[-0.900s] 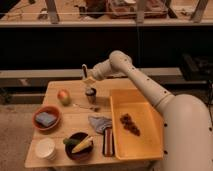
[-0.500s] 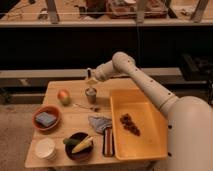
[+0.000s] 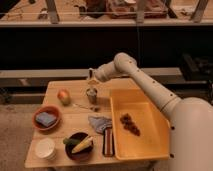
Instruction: Place brush in metal cup
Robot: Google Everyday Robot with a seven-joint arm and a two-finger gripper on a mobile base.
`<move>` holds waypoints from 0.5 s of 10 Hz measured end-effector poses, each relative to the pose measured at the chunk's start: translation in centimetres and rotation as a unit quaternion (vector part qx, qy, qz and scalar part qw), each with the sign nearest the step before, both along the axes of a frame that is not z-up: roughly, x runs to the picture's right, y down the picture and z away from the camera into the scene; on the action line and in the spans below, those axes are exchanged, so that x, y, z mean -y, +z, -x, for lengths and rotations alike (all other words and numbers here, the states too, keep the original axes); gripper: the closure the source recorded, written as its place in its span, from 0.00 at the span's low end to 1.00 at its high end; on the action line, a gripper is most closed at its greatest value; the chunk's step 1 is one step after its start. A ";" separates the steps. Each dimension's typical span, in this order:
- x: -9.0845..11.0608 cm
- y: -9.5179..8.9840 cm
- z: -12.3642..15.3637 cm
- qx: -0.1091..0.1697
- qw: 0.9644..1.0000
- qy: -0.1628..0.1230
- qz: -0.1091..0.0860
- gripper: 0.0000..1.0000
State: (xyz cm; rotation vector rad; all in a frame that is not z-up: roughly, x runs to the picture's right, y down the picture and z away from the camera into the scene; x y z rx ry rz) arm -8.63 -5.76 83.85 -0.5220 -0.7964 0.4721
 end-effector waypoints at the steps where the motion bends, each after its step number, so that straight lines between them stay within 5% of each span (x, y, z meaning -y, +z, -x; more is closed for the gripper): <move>1: 0.0 0.1 0.2 0.001 1.000 0.001 0.001 0.95; 3: 0.2 0.2 0.6 0.002 1.000 0.003 0.002 0.89; 5: 0.5 0.1 0.7 0.000 1.000 0.004 0.003 0.69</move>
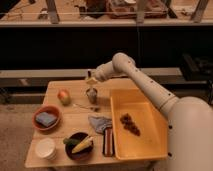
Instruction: Place brush in metal cup
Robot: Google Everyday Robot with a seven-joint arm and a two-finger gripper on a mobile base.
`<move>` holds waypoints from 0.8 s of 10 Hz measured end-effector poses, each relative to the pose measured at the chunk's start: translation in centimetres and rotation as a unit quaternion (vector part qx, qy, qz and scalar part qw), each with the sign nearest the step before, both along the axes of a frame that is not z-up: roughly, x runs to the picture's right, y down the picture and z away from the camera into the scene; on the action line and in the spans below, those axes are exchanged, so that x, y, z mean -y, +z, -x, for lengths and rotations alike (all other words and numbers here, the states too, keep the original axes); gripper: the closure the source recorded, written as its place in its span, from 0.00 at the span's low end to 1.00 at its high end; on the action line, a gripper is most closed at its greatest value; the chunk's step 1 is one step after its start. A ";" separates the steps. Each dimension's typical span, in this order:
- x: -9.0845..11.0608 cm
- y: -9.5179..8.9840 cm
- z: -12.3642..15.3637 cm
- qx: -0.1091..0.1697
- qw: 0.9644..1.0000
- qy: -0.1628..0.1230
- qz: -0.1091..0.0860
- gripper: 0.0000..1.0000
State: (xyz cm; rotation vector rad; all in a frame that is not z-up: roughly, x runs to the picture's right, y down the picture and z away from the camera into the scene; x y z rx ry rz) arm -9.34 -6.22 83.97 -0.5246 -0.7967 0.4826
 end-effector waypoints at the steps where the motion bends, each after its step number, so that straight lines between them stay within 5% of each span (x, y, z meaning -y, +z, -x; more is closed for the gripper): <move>1: 0.0 0.0 -0.1 -0.002 1.000 0.001 0.002 0.60; 5: 0.0 0.1 -0.1 -0.006 1.000 0.002 0.009 0.22; 8: 0.0 0.1 0.0 -0.004 1.000 0.005 0.012 0.20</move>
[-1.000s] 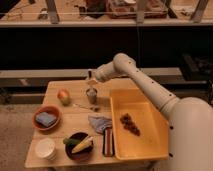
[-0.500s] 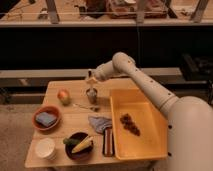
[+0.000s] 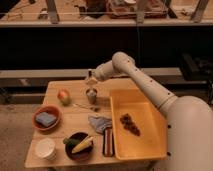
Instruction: Place brush in metal cup
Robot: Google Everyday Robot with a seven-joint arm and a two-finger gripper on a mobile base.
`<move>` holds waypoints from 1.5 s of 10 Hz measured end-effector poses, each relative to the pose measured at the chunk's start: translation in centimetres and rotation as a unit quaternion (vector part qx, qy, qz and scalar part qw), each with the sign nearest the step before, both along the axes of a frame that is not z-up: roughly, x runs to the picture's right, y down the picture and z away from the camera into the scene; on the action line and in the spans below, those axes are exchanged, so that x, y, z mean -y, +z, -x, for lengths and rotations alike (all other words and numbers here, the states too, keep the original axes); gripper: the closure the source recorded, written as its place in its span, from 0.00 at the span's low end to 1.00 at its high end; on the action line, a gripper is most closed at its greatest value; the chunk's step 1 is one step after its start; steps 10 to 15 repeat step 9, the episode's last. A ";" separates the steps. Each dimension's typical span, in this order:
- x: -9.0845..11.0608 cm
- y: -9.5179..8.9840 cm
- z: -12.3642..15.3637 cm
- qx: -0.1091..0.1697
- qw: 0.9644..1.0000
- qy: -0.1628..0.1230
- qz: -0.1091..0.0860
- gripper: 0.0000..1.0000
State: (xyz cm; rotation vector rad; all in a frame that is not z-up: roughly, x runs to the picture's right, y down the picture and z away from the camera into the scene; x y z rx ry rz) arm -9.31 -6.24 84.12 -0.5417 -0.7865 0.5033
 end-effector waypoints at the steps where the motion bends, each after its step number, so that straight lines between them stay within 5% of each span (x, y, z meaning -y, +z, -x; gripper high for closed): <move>1: 0.0 0.0 0.0 0.001 1.000 0.001 0.001 0.20; 15: 0.7 -0.1 -0.6 -0.007 1.000 0.003 0.007 0.20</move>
